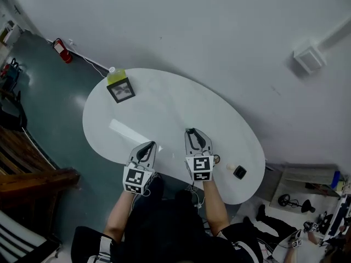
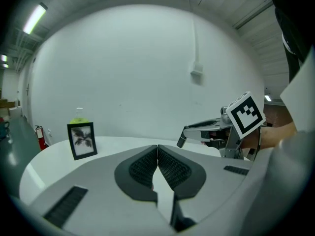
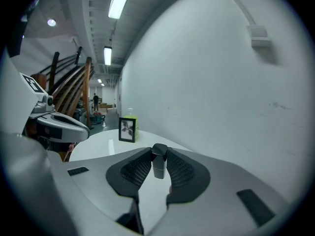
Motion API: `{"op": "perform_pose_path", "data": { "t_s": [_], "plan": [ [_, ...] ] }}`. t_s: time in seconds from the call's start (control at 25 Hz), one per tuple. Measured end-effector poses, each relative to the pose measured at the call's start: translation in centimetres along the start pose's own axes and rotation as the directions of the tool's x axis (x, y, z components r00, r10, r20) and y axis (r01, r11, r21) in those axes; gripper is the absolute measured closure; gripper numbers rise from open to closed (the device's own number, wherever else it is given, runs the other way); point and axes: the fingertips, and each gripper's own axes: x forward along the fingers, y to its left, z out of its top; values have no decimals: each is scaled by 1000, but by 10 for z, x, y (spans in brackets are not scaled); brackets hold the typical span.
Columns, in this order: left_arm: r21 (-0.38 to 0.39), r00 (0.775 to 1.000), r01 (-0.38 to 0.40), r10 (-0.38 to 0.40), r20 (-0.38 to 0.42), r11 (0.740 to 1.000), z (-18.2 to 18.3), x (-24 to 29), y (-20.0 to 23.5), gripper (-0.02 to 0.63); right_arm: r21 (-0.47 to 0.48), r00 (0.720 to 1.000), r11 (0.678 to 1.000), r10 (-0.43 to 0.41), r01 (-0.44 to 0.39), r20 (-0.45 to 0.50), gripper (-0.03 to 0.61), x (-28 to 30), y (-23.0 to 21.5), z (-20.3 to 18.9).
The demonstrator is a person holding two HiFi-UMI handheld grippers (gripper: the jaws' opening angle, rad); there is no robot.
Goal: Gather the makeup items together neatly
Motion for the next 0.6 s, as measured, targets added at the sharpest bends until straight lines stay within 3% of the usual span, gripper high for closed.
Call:
{"op": "perform_pose_path", "data": {
  "t_s": [0.28, 0.6],
  "plan": [
    [45, 992, 127, -127, -2, 991, 5, 22, -82, 594, 47, 991, 990, -129, 130, -18, 465, -71, -64, -32],
    [94, 966, 257, -256, -26, 962, 6, 46, -164, 594, 96, 965, 960, -261, 263, -36, 465, -139, -123, -65]
  ]
}}
